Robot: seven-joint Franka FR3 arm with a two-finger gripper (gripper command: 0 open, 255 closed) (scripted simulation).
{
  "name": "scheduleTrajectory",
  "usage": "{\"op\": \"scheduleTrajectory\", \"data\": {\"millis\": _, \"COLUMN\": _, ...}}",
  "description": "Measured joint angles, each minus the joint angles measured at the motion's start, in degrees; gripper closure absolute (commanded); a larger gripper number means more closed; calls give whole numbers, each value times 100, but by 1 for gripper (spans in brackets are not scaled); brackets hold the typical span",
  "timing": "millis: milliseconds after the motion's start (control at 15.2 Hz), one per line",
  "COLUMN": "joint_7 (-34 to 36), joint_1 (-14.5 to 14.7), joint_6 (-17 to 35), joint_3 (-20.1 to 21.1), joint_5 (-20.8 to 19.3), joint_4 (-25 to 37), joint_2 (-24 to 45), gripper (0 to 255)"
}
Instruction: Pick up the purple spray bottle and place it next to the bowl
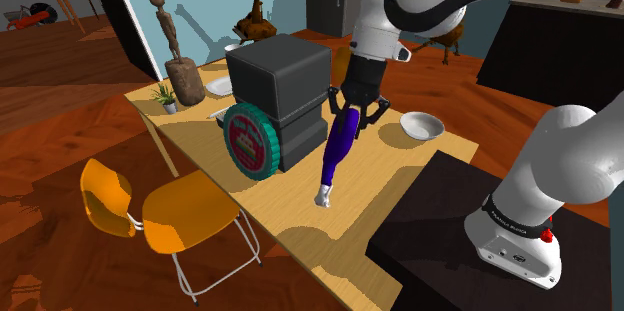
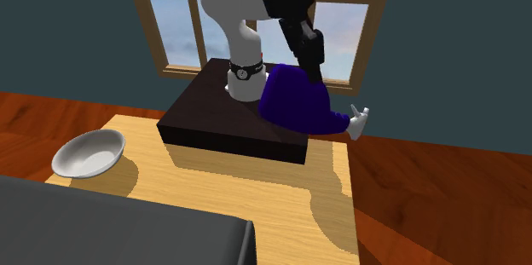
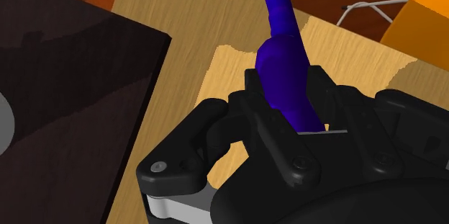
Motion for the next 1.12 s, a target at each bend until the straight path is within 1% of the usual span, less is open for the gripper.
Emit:
{"op": "scheduleTrajectory", "data": {"millis": 198, "joint_7": -111, "joint_1": -67, "joint_6": -130, "joint_3": -129, "joint_5": -70, "joint_4": 10, "joint_2": -62, "gripper": 255}}
{"op": "scheduleTrajectory", "data": {"millis": 528, "joint_7": -788, "joint_1": -380, "joint_6": -156, "joint_3": -615, "joint_5": -323, "joint_4": -35, "joint_2": 140, "gripper": 255}}
{"op": "scheduleTrajectory", "data": {"millis": 792, "joint_7": -1345, "joint_1": -640, "joint_6": -158, "joint_3": -1003, "joint_5": -530, "joint_4": -17, "joint_2": 367, "gripper": 255}}
{"op": "scheduleTrajectory", "data": {"millis": 1122, "joint_7": -2000, "joint_1": -947, "joint_6": -136, "joint_3": -1447, "joint_5": -766, "joint_4": 311, "joint_2": 948, "gripper": 255}}
